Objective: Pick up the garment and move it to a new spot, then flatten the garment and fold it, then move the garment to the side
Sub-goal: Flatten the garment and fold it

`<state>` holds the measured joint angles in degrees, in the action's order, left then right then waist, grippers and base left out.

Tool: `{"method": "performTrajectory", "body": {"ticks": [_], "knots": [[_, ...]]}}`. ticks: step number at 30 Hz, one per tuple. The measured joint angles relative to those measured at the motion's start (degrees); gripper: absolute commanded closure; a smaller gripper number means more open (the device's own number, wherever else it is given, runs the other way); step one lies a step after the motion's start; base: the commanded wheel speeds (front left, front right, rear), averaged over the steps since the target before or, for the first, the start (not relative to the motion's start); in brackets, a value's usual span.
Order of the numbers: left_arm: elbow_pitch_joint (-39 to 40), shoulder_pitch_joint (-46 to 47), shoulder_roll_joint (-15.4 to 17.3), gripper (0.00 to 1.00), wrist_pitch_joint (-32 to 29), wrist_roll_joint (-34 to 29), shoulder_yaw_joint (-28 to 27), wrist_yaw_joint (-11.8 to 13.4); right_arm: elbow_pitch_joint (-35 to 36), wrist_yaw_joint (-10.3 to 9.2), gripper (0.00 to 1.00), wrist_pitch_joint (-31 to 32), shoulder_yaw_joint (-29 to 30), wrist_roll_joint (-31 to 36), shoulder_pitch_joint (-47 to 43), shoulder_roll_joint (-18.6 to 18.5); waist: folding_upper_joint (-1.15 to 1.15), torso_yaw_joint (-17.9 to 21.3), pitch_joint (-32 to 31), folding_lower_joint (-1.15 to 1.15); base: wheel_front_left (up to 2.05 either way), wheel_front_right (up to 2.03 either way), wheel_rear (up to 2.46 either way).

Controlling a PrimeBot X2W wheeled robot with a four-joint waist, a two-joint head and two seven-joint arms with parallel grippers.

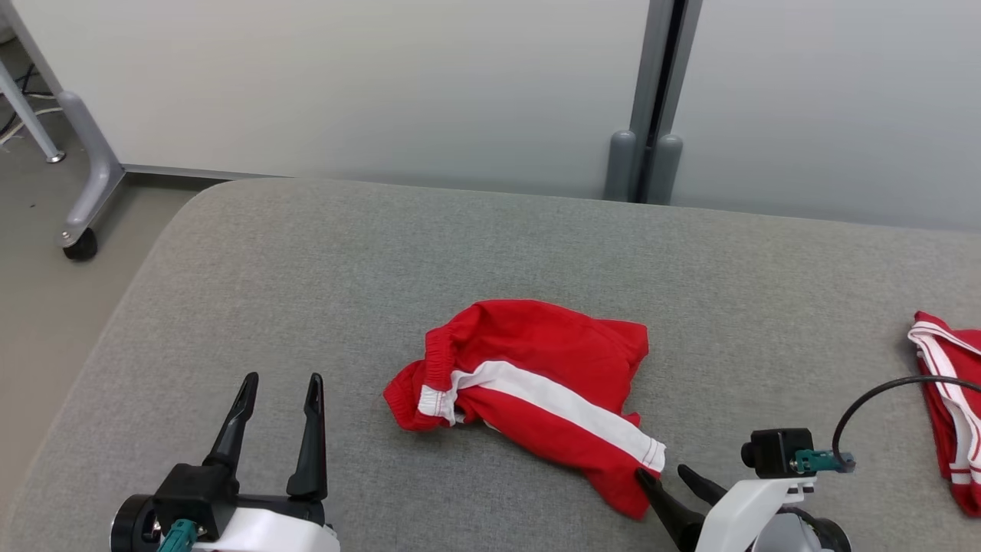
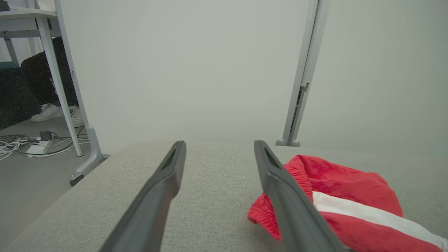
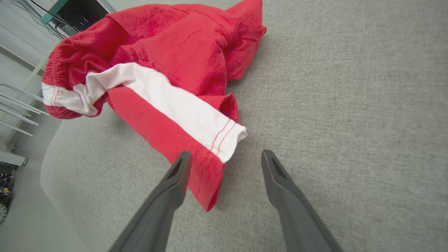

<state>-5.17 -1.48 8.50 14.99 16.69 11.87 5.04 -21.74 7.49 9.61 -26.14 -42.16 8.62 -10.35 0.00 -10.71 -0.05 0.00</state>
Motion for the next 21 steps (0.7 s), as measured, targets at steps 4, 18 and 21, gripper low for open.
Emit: {"method": "performTrajectory", "body": {"ticks": [4, 18, 21], "knots": [[-0.32, 0.02, 0.00, 0.00, 0.00, -0.01, -0.19, -0.45, -1.47, 0.00, 0.00, 0.66, -0.09, -0.58, 0.02, 1.01, 0.00, -1.90, 0.13, 0.00, 0.00, 0.00, 0.00], [-0.93, 0.08, -0.16, 0.00, 0.00, -0.07, -0.60, -0.91, 1.13, 0.00, 1.00, -8.13, -2.79, 0.83, 3.57, -3.24, 0.00, 1.32, -0.10, 0.00, 0.00, 0.00, 0.00], [-1.05, 0.11, -0.35, 0.00, 0.00, -0.07, -0.51, -0.94, 3.41, 0.00, 1.00, -9.51, -3.58, 1.67, 4.03, -6.81, 0.00, 3.01, -0.21, 0.00, 0.00, 0.00, 0.00]]}}
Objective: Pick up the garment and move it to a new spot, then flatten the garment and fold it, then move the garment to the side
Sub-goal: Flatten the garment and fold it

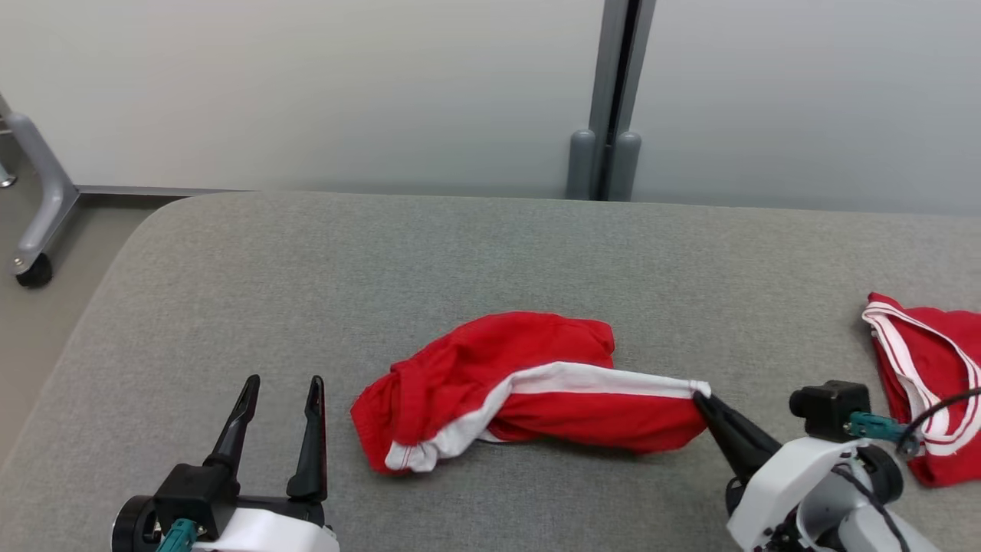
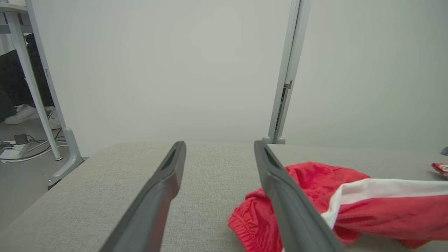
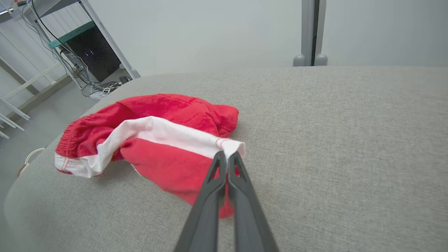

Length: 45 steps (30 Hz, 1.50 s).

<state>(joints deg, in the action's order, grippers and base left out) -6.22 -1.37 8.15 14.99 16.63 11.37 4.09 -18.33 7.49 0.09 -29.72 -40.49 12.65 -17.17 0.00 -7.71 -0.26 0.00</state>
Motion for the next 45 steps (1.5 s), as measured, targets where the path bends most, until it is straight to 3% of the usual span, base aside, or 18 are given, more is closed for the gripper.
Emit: {"method": "performTrajectory", "body": {"ticks": [6, 12, 13, 14, 15, 21, 28, 40, 45], "knots": [[-0.05, 0.05, -0.13, 0.00, 0.00, 0.01, -0.25, -0.07, 3.67, 0.00, 1.00, -1.71, 0.69, 0.77, -0.07, -6.78, 0.00, 3.17, 0.22, 0.00, 0.00, 0.00, 0.00], [-0.35, 0.68, -0.27, 0.00, 0.00, 0.00, -0.25, -0.35, 2.65, 0.00, 0.99, -2.13, -0.83, 2.77, -1.65, -12.58, 0.00, 4.68, 1.01, 0.00, 0.00, 0.00, 0.00], [-0.43, 0.69, -0.26, 0.00, 0.00, 0.00, -0.27, -0.44, 1.79, 0.00, 0.65, -2.12, -1.09, 2.88, -2.07, -12.99, 0.00, 4.79, 1.07, 0.00, 0.00, 0.00, 0.00], [-0.48, 0.70, -0.25, 0.00, 0.00, 0.00, -0.32, -0.49, 0.90, 0.00, 0.05, -2.11, -1.30, 2.96, -2.39, -13.11, 0.00, 4.89, 1.12, 0.00, 0.00, 0.00, 0.00], [-0.57, 0.74, -0.24, 0.00, 0.00, 0.00, -0.34, -0.49, 0.26, 0.00, 0.00, -2.12, -1.64, 2.81, -2.60, -13.02, 0.00, 4.97, 1.13, 0.00, 0.00, 0.00, 0.00], [-1.07, 0.81, -0.13, 0.00, 0.00, 0.01, -0.41, -0.49, -2.83, 0.00, 0.00, -3.31, -2.14, 3.28, -2.55, -12.23, 0.00, 5.49, 0.80, 0.00, 0.00, 0.00, 0.00], [-1.15, 0.77, -0.11, 0.00, 0.00, 0.13, -0.23, -0.53, -1.99, 0.00, 0.00, -8.66, 5.50, 5.21, -2.42, -11.48, 0.00, 5.30, -0.19, 0.00, 0.00, 0.00, 0.00], [0.67, 0.70, 0.49, 0.00, -0.44, 0.19, 0.34, -0.31, 4.46, 0.00, 0.00, -14.81, 19.89, 14.77, -4.54, 1.45, 0.00, 3.37, -0.96, 0.00, 0.00, 0.00, 0.00], [0.59, 0.16, 0.03, 0.00, -0.44, 0.74, 0.82, -0.27, 5.81, 0.00, 0.00, -14.94, 23.66, 18.92, -6.73, 4.77, 0.00, 2.80, -1.06, 0.00, 0.00, 0.00, 0.00]]}}
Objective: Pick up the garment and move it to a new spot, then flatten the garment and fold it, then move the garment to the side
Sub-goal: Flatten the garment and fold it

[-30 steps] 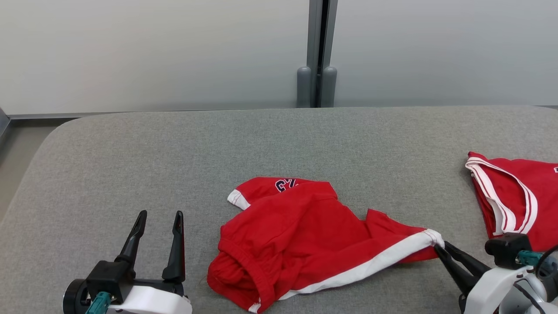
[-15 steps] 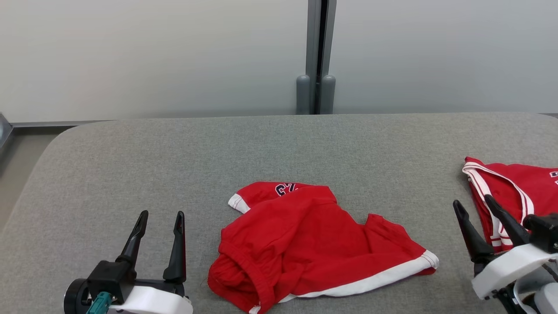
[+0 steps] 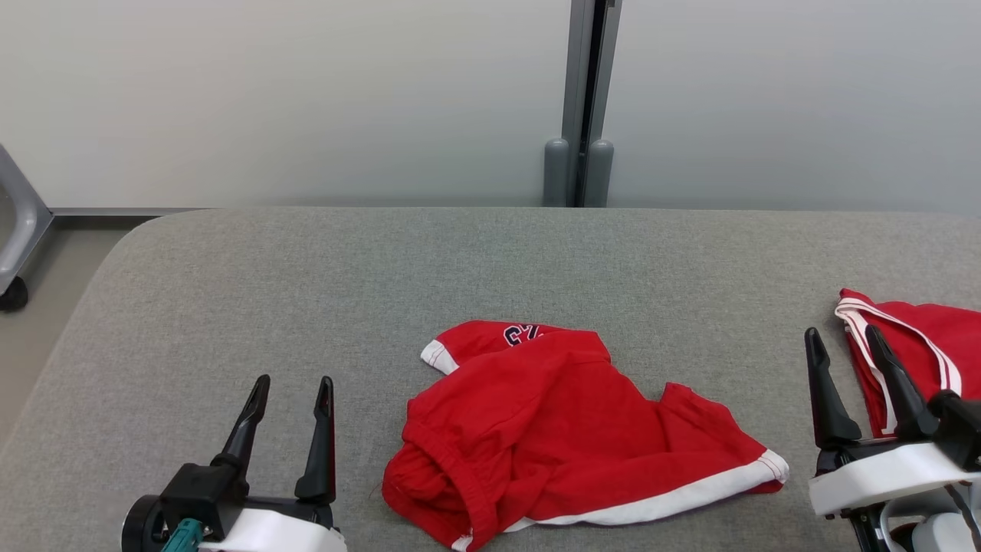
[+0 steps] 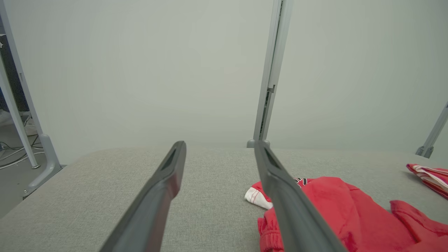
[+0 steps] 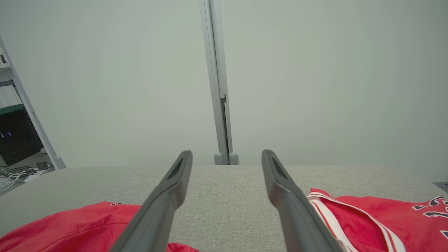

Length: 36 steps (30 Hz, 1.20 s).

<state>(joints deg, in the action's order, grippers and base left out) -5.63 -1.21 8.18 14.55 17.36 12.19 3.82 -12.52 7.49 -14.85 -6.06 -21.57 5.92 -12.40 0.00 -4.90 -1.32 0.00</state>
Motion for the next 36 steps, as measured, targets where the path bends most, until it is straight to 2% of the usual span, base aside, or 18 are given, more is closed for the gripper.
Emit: {"method": "performTrajectory", "body": {"ticks": [6, 9, 13, 16, 20, 23, 26, 31, 32, 33, 34, 36], "knots": [[-0.12, -0.44, -0.30, 0.00, -0.42, 0.35, 1.10, -0.07, 0.81, 0.00, 0.00, -0.05, 0.74, 1.34, -0.68, 1.26, 0.00, -0.05, 0.14, 0.00, 0.00, 0.00, 0.00], [0.08, -0.41, -0.90, 0.00, -4.04, 2.52, 2.36, -1.71, 0.87, 0.00, 0.00, -0.05, 0.58, 1.38, -0.68, 1.37, 0.00, -0.03, 0.14, 0.00, 0.00, 0.00, 0.00], [0.07, -1.18, -0.11, 0.00, -15.45, 5.65, 6.13, -5.20, 0.80, 0.00, 0.00, -0.07, 0.27, 1.37, -0.63, 1.34, 0.00, 0.24, 0.23, 0.00, 0.00, 0.00, 0.00], [3.38, -2.15, 1.21, 0.00, -22.67, 8.18, 8.15, -7.38, 0.67, 0.00, 0.00, -0.07, -0.21, 1.31, -0.60, 1.16, 0.00, 0.72, 0.38, 0.00, 0.00, 0.00, 0.00], [8.49, -4.20, 3.10, 0.00, -31.44, 12.14, 10.51, -8.77, 0.59, 0.00, 0.00, -0.08, -0.26, 1.14, -0.54, 0.91, 0.00, 1.58, 0.79, 0.00, 0.00, 0.00, 0.00], [10.51, -5.64, 3.21, 0.00, -37.56, 16.29, 12.68, -9.36, 0.54, 0.00, 0.00, -0.08, -0.60, 0.96, -0.15, 0.91, 0.00, 2.46, 1.42, 0.00, 0.00, 0.00, 0.00], [10.16, -5.53, 4.05, 0.00, -39.83, 16.42, 13.19, -9.28, 0.53, 0.00, 0.00, -0.08, -1.04, 0.81, 0.76, 0.90, 0.00, 3.72, 2.13, 0.00, 0.00, 0.00, 0.00], [5.39, -3.19, 3.42, 0.00, -38.97, 17.41, 13.55, -9.81, 0.52, 0.00, 0.00, -0.09, -1.14, 0.66, 1.87, 0.59, 0.00, 6.24, 3.99, 0.00, 0.00, 0.00, 0.00], [4.74, -2.72, 3.30, 0.16, -38.13, 17.55, 13.29, -9.82, 0.53, 0.00, 0.00, -0.09, -1.16, 0.65, 1.99, 0.60, 0.00, 6.62, 4.30, 0.00, 0.00, 0.00, 0.00], [4.11, -2.18, 3.24, 0.53, -37.72, 17.50, 13.18, -9.85, 0.53, 0.00, 0.00, -0.09, -1.07, 0.65, 2.02, 0.58, 0.00, 6.96, 4.55, 0.00, 0.00, 0.00, 0.00], [3.72, -1.72, 3.35, 1.00, -37.55, 17.48, 13.13, -9.89, 0.54, 0.00, 0.00, -0.10, -0.98, 0.64, 2.04, 0.56, 0.00, 7.27, 4.76, 0.00, 0.00, 0.00, 0.00], [3.55, -1.58, 3.38, 1.00, -37.35, 17.89, 12.81, -9.90, 0.54, 0.00, 0.00, -0.11, -0.77, 0.63, 2.04, 0.54, 0.00, 7.50, 4.93, 0.00, 0.00, 0.00, 0.00]]}}
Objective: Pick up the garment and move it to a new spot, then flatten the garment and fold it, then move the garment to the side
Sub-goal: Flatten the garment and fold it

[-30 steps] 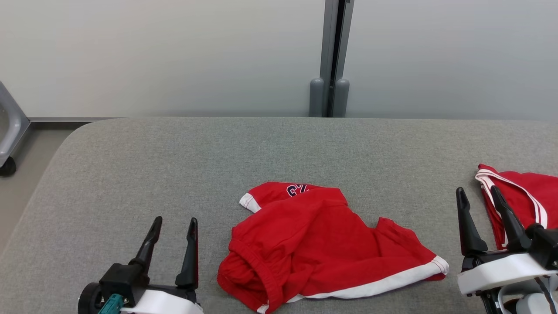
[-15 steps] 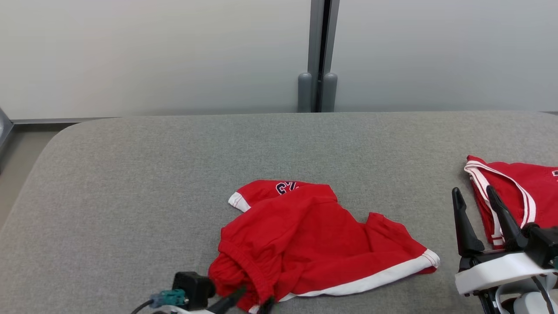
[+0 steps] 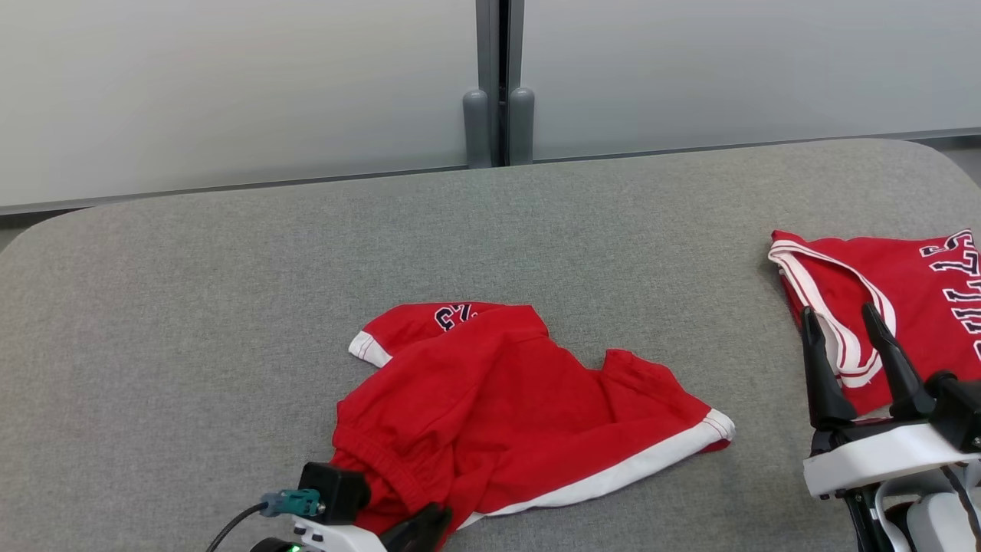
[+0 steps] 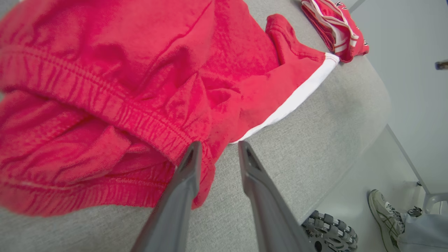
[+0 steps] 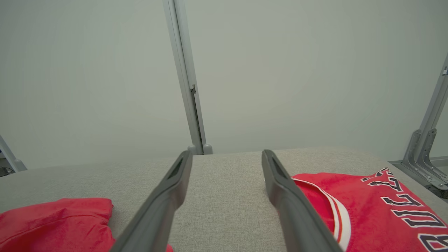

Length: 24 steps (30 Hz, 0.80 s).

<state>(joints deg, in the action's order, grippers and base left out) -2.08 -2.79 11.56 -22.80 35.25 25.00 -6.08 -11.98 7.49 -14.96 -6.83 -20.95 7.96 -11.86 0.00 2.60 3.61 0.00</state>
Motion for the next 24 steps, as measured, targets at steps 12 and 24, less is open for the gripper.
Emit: {"method": "performTrajectory", "body": {"ticks": [12, 24], "knots": [[3.12, -0.47, 2.63, 0.00, -1.32, 1.71, -3.74, 2.70, 0.19, 0.00, 0.00, -0.02, 0.67, -0.24, 0.55, 0.52, 0.00, 0.77, 1.37, 0.00, 0.00, 0.00, 0.00], [8.24, -3.65, 2.96, 0.00, -7.26, 7.36, -3.26, 3.25, 0.21, 0.00, 0.00, -0.02, 0.56, -0.25, 1.13, 0.65, 0.00, 1.04, 2.33, 0.00, 0.00, 0.00, 0.00]]}}
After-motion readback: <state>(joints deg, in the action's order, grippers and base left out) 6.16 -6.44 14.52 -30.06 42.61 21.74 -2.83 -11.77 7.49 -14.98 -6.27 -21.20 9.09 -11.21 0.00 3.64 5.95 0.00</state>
